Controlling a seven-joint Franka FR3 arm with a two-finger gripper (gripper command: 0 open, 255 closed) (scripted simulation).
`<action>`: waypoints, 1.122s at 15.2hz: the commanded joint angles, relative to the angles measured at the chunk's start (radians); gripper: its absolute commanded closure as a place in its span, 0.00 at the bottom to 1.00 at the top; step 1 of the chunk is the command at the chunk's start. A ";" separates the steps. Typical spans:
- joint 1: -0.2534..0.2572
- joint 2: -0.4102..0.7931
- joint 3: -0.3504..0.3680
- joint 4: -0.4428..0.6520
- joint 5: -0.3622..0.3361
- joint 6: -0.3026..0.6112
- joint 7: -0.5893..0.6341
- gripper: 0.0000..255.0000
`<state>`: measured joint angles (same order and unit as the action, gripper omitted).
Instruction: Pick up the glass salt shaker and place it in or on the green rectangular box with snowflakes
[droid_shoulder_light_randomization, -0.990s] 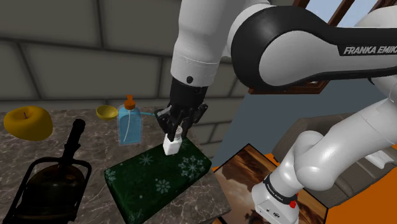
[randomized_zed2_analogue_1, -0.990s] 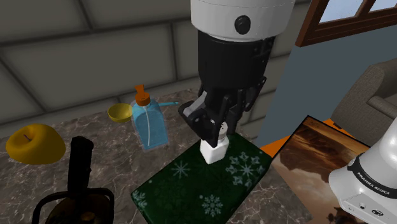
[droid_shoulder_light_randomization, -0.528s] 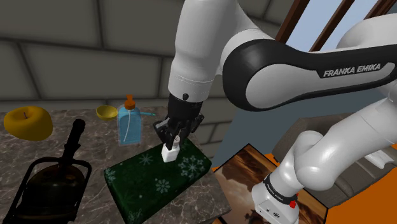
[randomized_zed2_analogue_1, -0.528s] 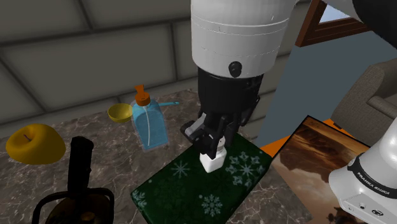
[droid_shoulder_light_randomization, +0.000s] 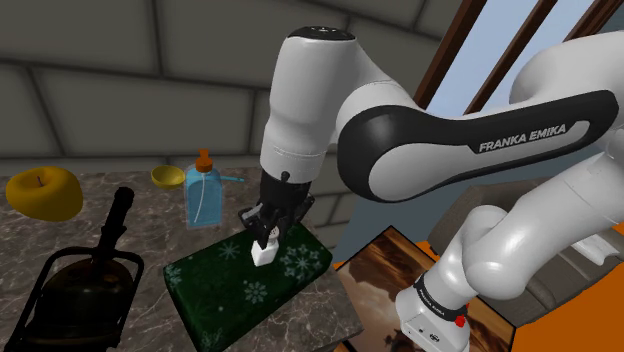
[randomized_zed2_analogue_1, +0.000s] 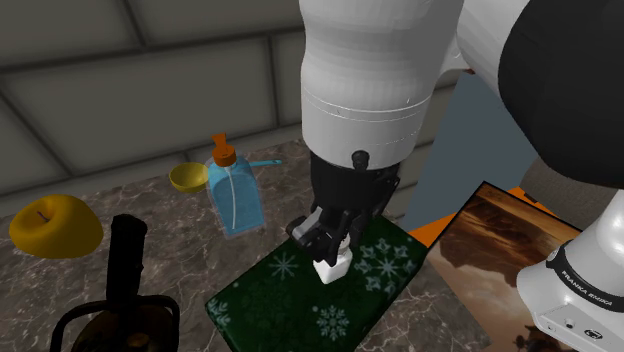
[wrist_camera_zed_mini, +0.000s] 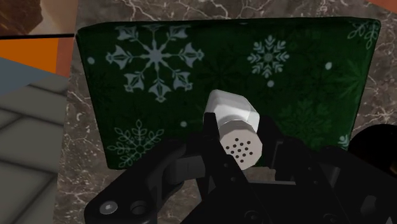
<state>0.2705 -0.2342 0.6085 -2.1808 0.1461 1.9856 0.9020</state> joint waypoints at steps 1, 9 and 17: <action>0.000 0.001 0.000 -0.003 -0.001 0.004 0.000 1.00; 0.000 0.001 0.000 -0.003 -0.001 0.004 0.000 0.00; -0.003 -0.026 -0.018 0.102 0.004 -0.125 -0.008 0.00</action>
<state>0.2686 -0.2617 0.5914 -2.0931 0.1522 1.8750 0.8937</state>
